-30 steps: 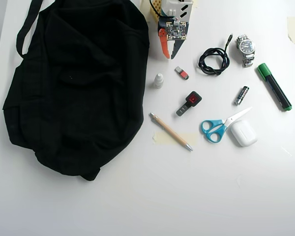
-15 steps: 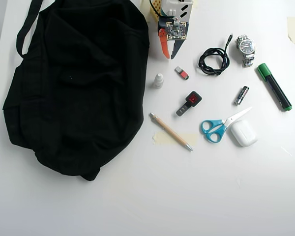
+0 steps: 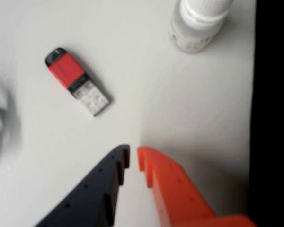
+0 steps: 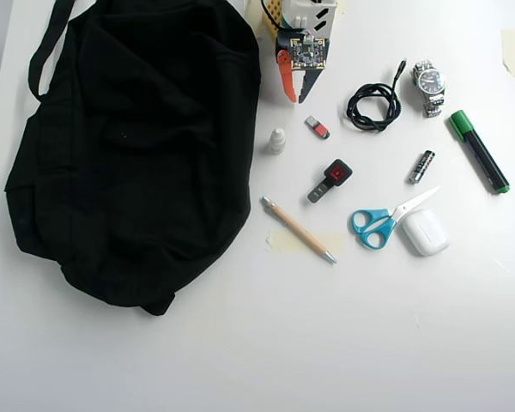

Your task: Put the black bike light into the black bag

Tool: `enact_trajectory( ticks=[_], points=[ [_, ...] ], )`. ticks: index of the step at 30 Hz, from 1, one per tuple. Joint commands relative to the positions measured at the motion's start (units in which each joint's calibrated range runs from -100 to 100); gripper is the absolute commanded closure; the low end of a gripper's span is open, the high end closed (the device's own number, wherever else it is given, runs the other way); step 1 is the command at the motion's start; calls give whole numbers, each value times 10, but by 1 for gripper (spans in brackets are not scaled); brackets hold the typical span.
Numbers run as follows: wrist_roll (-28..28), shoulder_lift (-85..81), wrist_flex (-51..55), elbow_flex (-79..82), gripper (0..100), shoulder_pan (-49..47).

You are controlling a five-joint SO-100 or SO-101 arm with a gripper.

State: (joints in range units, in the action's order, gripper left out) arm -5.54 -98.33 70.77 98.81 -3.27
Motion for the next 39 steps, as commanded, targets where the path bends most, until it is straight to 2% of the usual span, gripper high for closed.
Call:
enact_trajectory(
  ticks=[1, 32, 35, 39],
  points=[
    [-2, -10, 13, 5, 98, 2],
    [-2, -10, 12, 5, 98, -4],
    [-2, -10, -14, 5, 98, -5],
    [-2, -10, -113, 1, 98, -42]
  ],
)
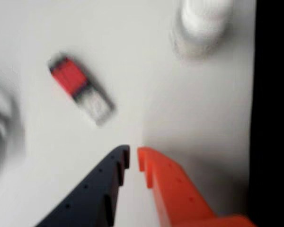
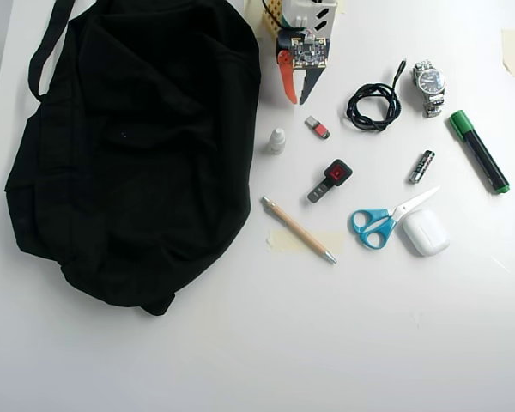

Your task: Put the black bike light into the black bag

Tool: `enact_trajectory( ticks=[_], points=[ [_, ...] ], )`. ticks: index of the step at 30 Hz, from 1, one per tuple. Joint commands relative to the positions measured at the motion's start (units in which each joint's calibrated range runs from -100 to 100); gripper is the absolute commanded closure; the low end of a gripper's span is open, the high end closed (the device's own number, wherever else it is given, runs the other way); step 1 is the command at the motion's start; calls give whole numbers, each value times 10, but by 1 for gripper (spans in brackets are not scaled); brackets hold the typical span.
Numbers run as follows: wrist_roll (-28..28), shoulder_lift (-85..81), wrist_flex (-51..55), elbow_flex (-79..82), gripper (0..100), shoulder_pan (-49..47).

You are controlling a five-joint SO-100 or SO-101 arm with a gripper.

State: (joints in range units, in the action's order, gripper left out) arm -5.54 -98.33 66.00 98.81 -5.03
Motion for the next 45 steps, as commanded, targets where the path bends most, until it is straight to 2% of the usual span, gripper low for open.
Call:
enact_trajectory(
  ticks=[1, 8, 16, 21, 26, 30, 35, 38, 42, 45],
  points=[
    [-2, -11, -92, -2, 98, -36],
    [4, -9, -213, -92, 98, -89],
    [11, 24, -229, -194, 98, -105],
    [12, 237, -228, -360, 98, -117],
    [11, 480, -160, -572, 98, -111],
    [16, 617, -124, -683, 98, -110],
    [13, 710, -143, -734, 98, -108],
    [15, 748, -190, -728, 98, -81],
    [15, 784, -194, -725, 97, -73],
    [22, 801, -195, -712, 90, -73]
  ],
)
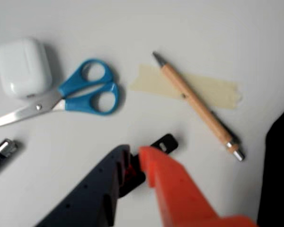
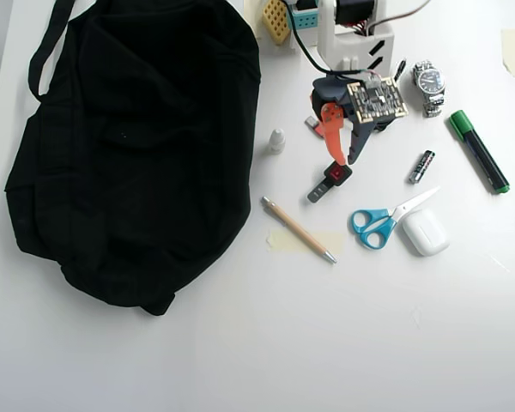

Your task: Put the black bike light into the black bag

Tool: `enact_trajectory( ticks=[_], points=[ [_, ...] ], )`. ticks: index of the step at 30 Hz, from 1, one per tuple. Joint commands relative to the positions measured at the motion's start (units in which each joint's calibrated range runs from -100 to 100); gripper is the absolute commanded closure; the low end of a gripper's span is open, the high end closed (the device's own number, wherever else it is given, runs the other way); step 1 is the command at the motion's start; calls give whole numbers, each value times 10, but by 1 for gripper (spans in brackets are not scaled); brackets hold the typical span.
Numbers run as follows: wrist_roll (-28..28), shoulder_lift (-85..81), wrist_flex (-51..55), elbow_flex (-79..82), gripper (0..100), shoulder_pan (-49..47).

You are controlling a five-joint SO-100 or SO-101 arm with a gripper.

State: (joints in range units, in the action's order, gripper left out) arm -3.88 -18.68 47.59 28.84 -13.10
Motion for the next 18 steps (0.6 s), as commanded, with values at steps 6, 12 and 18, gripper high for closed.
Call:
enact_trajectory(
  ticks=[6, 12, 18],
  points=[
    [24, 4, -32, 28, 75, 2],
    [23, -7, -19, 58, 69, -7],
    [23, -7, -16, 74, 67, -37]
  ],
)
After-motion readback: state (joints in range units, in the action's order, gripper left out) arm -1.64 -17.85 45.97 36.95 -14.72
